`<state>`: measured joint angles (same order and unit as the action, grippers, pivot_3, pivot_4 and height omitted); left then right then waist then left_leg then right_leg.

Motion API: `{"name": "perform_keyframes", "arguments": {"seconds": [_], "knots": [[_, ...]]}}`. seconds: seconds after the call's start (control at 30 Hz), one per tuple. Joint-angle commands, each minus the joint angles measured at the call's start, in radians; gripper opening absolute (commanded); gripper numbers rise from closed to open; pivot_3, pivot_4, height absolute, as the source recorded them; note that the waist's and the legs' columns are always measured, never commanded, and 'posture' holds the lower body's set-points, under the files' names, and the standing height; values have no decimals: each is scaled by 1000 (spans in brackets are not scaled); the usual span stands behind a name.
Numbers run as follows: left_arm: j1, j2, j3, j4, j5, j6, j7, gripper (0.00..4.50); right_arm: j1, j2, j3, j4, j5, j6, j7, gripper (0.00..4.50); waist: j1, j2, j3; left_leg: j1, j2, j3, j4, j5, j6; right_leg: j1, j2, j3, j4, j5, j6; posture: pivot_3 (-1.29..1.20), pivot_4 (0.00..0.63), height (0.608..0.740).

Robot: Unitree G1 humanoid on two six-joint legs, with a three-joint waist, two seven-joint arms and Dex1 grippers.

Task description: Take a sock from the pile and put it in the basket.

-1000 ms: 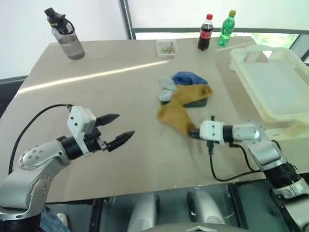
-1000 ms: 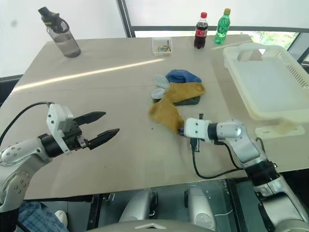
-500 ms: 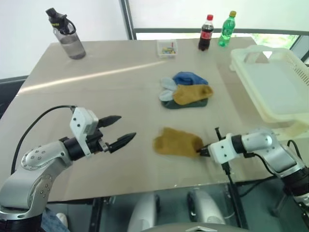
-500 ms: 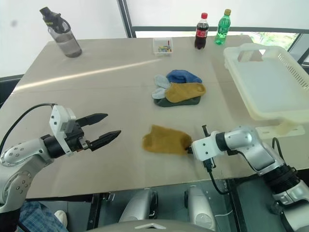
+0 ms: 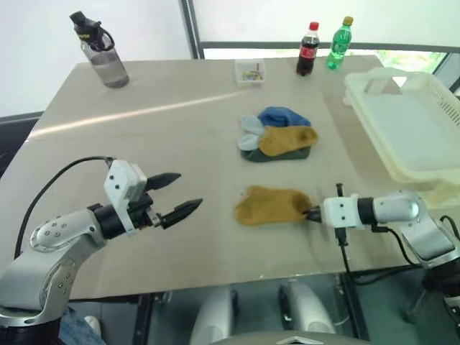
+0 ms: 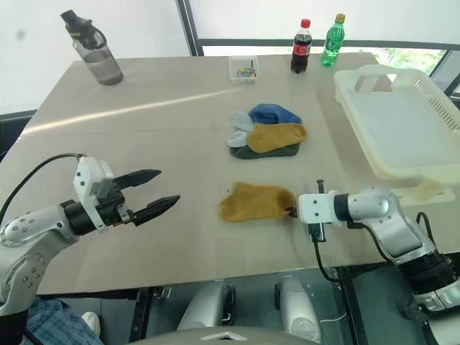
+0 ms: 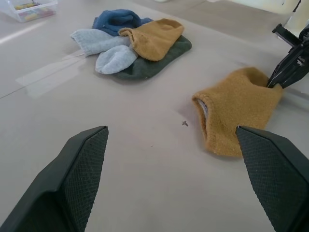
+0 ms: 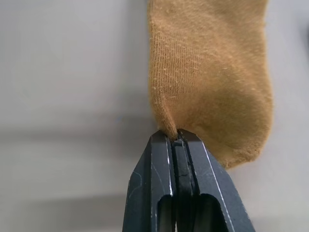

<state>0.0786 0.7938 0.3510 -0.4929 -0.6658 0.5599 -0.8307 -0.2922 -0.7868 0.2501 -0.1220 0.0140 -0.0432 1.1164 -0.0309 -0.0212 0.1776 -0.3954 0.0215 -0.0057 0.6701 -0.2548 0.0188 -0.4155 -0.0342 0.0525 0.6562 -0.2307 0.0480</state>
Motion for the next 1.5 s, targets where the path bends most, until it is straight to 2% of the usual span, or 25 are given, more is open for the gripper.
{"name": "perform_keyframes", "arguments": {"seconds": [0.03,0.1,0.13,0.2,0.27,0.43,0.6,0.77,0.93,1.03,1.23,1.33,1.4,1.5], "knots": [[-20,15,1,1,-3,-6,-16,4500,9,-9,-62,-38,27,0,-29,621,0,0,0,0,0,0,0,0,0,0,0,0,0,0,0,0,150,740],[-26,17,-5,6,-1,-6,-20,4500,22,-12,-73,-42,28,12,-34,1542,0,0,0,0,0,0,0,0,0,0,0,0,0,0,0,0,150,740],[-28,18,-6,8,-1,-6,-22,4500,30,-14,-82,-48,34,25,-35,1863,0,0,0,0,0,1,0,0,0,0,0,0,0,0,0,0,150,740],[-34,19,-7,11,0,-4,-24,4500,45,-32,-101,-59,39,78,-35,3037,0,0,0,0,0,1,0,0,0,0,0,0,0,0,0,0,150,740],[-36,20,-7,12,0,-2,-27,4500,62,-48,-127,-72,64,141,-31,3821,1,0,0,0,0,1,0,0,0,0,0,0,0,0,0,0,150,740],[-39,24,-10,15,-1,-1,-37,4500,137,2,-337,-163,420,551,-76,3821,6,0,0,-1,0,-1,0,0,0,0,0,-1,0,0,0,0,150,740],[-50,23,-32,23,2,0,-49,4500,137,90,-411,-192,603,828,-214,3821,5,0,0,0,0,-1,0,0,0,0,0,0,0,0,0,0,150,740],[-57,41,-86,35,16,5,-81,4500,143,162,-387,-217,623,930,-338,3821,10,0,0,-1,0,0,0,0,0,-1,1,0,0,0,0,0,150,740],[-147,25,-251,86,94,-6,-101,4500,108,236,-415,-209,672,1002,-431,3821,16,0,0,-1,-1,1,0,0,0,-1,1,0,0,0,0,0,150,740],[-238,-25,-373,169,165,-34,-110,4500,103,213,-389,-202,648,1008,-440,3821,19,0,0,-2,-3,0,0,0,0,0,1,0,-1,0,1,0,150,740],[-362,-135,-515,284,238,-70,-139,4500,120,203,-363,-224,650,1041,-460,3821,16,0,0,-4,-3,0,0,0,0,-2,1,0,-2,2,4,0,150,740],[-384,-156,-537,324,256,-83,-160,4500,137,200,-365,-238,652,1051,-470,2997,14,0,0,-4,-3,0,-1,0,0,-2,1,0,-2,2,4,0,150,740],[-391,-158,-553,347,271,-91,-181,4500,141,204,-368,-242,650,1051,-482,2215,14,0,0,-4,-3,0,-1,0,0,-2,2,0,-1,2,4,0,150,740],[-393,-157,-570,365,293,-107,-201,4500,141,210,-369,-245,656,1050,-491,625,14,0,0,-3,-3,0,-1,0,0,-2,2,0,-1,2,4,0,150,740]]}}
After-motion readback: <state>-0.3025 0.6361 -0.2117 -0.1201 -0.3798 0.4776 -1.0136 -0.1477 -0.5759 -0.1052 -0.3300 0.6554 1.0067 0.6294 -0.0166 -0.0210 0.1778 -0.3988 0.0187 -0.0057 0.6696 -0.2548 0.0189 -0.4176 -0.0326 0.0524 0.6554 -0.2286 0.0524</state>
